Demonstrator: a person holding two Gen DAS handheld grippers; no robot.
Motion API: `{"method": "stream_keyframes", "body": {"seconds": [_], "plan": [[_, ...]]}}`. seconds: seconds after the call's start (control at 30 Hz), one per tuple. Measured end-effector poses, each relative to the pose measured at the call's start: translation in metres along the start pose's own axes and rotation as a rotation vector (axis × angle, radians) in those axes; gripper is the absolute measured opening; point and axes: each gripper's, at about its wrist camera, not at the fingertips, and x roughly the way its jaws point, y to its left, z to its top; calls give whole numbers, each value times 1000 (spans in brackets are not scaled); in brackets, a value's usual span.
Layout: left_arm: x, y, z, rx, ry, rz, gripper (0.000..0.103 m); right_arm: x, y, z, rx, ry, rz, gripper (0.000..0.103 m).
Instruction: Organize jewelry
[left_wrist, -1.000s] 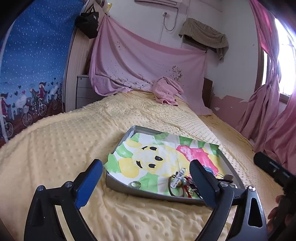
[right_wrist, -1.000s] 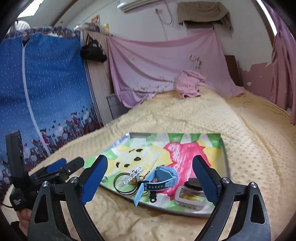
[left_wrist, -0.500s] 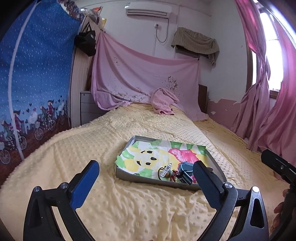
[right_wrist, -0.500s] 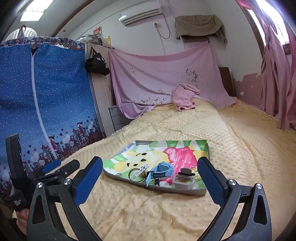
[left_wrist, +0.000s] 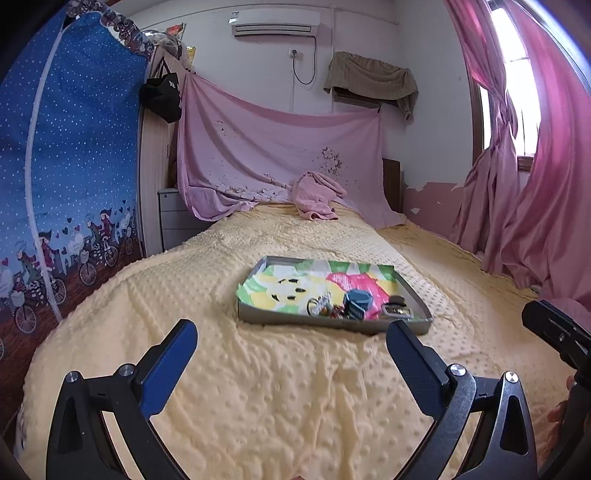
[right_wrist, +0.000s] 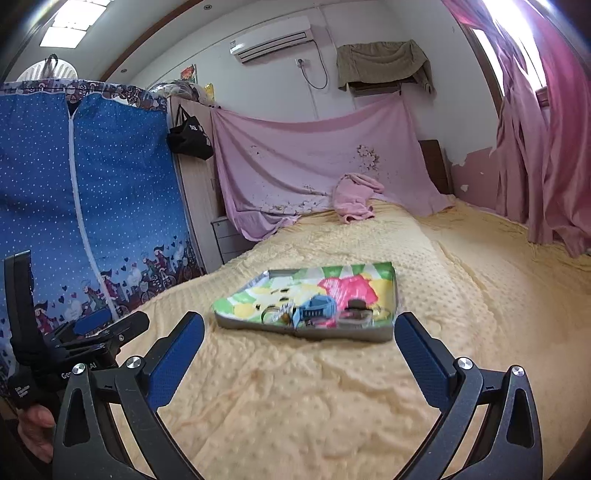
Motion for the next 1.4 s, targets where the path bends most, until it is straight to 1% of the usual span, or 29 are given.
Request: {"method": "stream_keyframes", "body": {"seconds": [0.17,0.3,0.4,0.5,0.7,0.83,1.13,1.4], "plan": [[-16,-3,-21,21,16,14,103,-18,1,-25,-6,26,-11,102],[-23,-1,-38,35,34,34,103,-23,5,-45,-19,46,-37,102],[-29,7,-52,16,37,42,103,-27,9,-56,-39,40,-72,102],[-34,12,-62,-5,33,46,103,-32,13,-64,-55,18,-126,102],[-40,17,-76,-19,14,66,103,-34,17,-69,-80,5,-209,102],[-41,14,-81,3,10,85,103,-34,23,-71,-111,7,-233,102],[-42,7,-84,37,5,90,103,-33,13,-73,-78,20,-236,102],[-42,7,-83,34,7,88,103,-31,14,-75,-84,19,-239,102]]}}
